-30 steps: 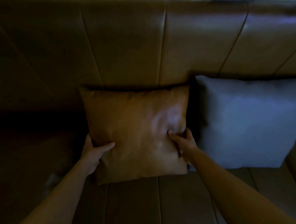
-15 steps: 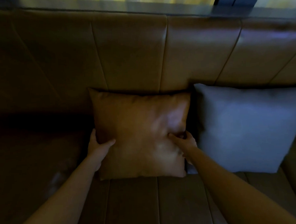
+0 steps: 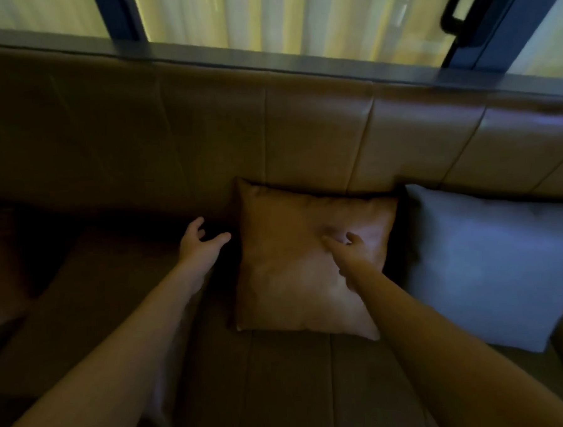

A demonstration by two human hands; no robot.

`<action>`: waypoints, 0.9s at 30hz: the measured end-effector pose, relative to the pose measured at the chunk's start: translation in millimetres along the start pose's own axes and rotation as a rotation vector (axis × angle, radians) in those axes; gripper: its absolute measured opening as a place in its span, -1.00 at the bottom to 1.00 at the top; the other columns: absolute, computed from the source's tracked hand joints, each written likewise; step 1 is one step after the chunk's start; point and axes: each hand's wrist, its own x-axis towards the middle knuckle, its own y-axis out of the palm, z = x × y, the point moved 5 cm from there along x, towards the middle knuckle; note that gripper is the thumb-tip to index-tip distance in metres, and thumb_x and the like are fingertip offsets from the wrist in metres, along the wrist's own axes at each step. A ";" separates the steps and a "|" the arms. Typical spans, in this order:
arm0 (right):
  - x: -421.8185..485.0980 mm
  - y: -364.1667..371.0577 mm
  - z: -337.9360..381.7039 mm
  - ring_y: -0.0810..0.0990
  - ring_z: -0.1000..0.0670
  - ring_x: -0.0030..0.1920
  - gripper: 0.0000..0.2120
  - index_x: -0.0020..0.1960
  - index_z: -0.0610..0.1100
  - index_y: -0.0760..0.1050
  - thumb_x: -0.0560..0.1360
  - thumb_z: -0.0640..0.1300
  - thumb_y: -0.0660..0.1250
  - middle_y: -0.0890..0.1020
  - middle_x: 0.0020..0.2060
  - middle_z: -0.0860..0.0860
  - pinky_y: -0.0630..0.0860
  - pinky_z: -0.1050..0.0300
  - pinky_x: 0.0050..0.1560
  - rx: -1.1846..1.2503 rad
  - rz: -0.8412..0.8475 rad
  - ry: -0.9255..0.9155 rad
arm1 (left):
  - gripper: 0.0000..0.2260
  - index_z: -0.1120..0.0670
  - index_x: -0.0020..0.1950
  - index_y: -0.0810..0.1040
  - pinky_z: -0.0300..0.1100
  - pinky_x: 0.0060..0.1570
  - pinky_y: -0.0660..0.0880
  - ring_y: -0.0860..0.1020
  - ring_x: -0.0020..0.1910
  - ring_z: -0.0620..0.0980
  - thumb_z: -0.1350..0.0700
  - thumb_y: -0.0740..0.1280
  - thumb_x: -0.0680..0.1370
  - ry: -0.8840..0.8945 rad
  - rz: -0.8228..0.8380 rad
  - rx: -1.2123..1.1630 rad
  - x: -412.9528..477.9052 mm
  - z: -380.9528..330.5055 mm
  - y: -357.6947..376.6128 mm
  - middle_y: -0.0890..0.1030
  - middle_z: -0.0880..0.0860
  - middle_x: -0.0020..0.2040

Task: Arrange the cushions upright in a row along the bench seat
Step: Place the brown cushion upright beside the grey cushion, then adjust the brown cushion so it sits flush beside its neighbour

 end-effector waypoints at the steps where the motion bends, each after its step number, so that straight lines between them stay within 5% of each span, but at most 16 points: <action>1: -7.8 14.8 2.6 0.39 -0.20 0.40 -0.26 0.57 -0.11 0.09 0.52 -0.02 0.38 0.37 0.44 -0.13 0.39 -0.06 0.31 -0.008 0.013 -0.004 | -0.38 -0.04 0.56 0.23 0.12 0.37 0.35 0.32 0.46 0.15 0.09 0.39 0.55 -0.003 0.000 0.004 1.6 0.7 -15.9 0.31 0.09 0.51; 7: -61.7 120.0 -8.0 0.39 -0.22 0.40 -0.28 0.57 -0.07 0.13 0.52 0.04 0.36 0.34 0.46 -0.16 0.39 -0.14 0.35 -0.054 0.127 0.048 | -0.47 0.02 0.52 0.31 0.06 0.35 0.37 0.35 0.42 0.15 0.08 0.36 0.57 -0.006 0.027 0.109 10.5 18.7 -120.0 0.34 0.12 0.48; 11: -95.6 184.9 -22.4 0.52 -0.11 0.12 -0.34 0.52 -0.14 0.25 0.51 0.01 0.38 0.50 0.30 -0.16 0.51 0.03 0.06 -0.054 0.142 0.082 | -0.53 0.08 0.49 0.35 0.03 0.32 0.35 0.36 0.41 0.16 0.09 0.33 0.59 -0.040 0.082 0.227 15.2 41.8 -187.2 0.36 0.15 0.45; 15: -119.1 239.1 -46.9 0.50 -0.17 0.26 -0.35 0.54 -0.11 0.19 0.54 0.00 0.35 0.47 0.34 -0.15 0.47 0.04 0.04 -0.044 0.192 0.162 | -0.51 0.09 0.52 0.30 0.04 0.31 0.33 0.33 0.44 0.19 0.09 0.31 0.60 -0.116 0.109 0.296 31.7 68.3 -246.1 0.32 0.16 0.49; 18: -126.9 267.2 -66.0 0.54 -0.03 -0.10 -0.40 0.54 -0.16 0.20 0.57 -0.06 0.30 0.53 0.14 -0.13 0.44 0.20 -0.26 -0.053 0.213 0.184 | -0.45 0.10 0.55 0.25 0.07 0.34 0.30 0.30 0.47 0.20 0.05 0.32 0.60 -0.199 0.121 0.303 49.9 89.4 -273.1 0.28 0.15 0.52; 20: -127.1 281.6 -77.0 0.59 -0.06 -0.06 -0.43 0.53 -0.19 0.20 0.59 -0.09 0.28 0.56 0.09 -0.11 0.57 0.09 -0.14 -0.069 0.230 0.215 | -0.41 0.09 0.57 0.21 0.11 0.37 0.27 0.27 0.49 0.21 0.02 0.33 0.59 -0.247 0.116 0.286 63.6 101.3 -283.5 0.24 0.15 0.54; 23: -115.0 298.1 -92.0 0.52 -0.21 0.29 -0.33 0.56 -0.15 0.14 0.55 0.01 0.32 0.45 0.38 -0.18 0.54 -0.08 0.22 -0.110 0.244 0.261 | -0.35 0.08 0.59 0.14 0.17 0.40 0.23 0.23 0.51 0.22 -0.01 0.34 0.58 -0.306 0.132 0.270 82.5 118.7 -291.7 0.18 0.14 0.58; 27: -96.6 314.4 -101.0 0.51 -0.13 0.14 -0.31 0.56 -0.15 0.13 0.54 -0.03 0.35 0.43 0.40 -0.18 0.45 0.16 -0.29 -0.070 0.246 0.333 | -0.28 0.04 0.61 0.06 0.18 0.40 0.22 0.23 0.51 0.24 -0.04 0.35 0.57 -0.357 0.164 0.267 108.2 133.5 -295.2 0.15 0.14 0.59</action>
